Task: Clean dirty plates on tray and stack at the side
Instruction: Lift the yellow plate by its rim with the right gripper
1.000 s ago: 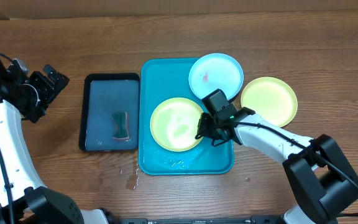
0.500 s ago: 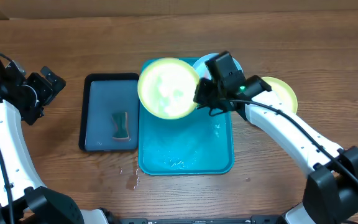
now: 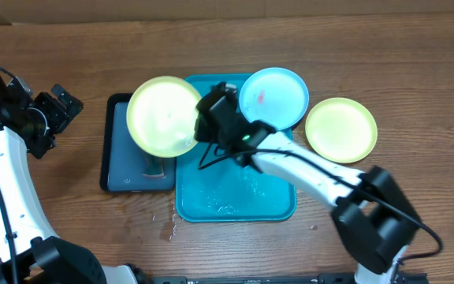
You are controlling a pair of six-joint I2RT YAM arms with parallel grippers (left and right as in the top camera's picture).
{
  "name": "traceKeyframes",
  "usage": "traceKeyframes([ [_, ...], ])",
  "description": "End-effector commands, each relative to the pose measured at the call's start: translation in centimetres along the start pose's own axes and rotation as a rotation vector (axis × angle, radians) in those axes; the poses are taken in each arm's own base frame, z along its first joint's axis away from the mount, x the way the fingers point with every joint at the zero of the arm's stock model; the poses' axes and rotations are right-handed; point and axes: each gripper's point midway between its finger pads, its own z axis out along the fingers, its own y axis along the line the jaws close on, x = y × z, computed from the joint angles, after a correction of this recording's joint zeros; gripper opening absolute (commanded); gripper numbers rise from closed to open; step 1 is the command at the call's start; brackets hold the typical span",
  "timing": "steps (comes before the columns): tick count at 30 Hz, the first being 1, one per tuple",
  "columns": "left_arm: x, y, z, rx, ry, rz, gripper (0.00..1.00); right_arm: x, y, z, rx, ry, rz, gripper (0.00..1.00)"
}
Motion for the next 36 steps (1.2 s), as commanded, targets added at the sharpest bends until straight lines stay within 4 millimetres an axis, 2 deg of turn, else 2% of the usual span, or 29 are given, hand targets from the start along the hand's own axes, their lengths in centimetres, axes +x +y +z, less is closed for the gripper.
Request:
traceKeyframes([
  [1,-0.4,0.0,-0.4,-0.004,-0.018,-0.004,1.0,-1.7,1.0,-0.3,0.054,-0.155,-0.065,0.04],
  [9,-0.4,0.0,-0.4,-0.004,-0.018,-0.004,1.0,-5.1,4.2,-2.0,0.061,-0.357,-0.302,0.04],
  [14,-0.4,0.0,-0.4,-0.004,-0.018,-0.004,1.0,-8.6,6.7,-3.8,0.07,-0.54,-0.54,0.04],
  [19,-0.4,0.0,-0.4,-0.004,-0.018,-0.005,1.0,-11.3,9.9,-6.4,0.03,-0.719,-0.674,0.04],
  [26,-0.4,0.0,-0.4,-0.004,-0.018,-0.005,1.0,-14.3,13.1,-10.8,0.025,-0.964,-0.801,0.04],
  [31,-0.4,0.0,-0.4,-0.004,-0.018,-0.005,1.0,-15.3,15.8,-14.1,-0.023,-1.132,-0.918,0.04],
  [36,-0.4,0.0,-0.4,-0.004,-0.018,-0.004,1.0,-15.8,16.5,-15.8,0.001,-1.22,-0.973,0.04],
])
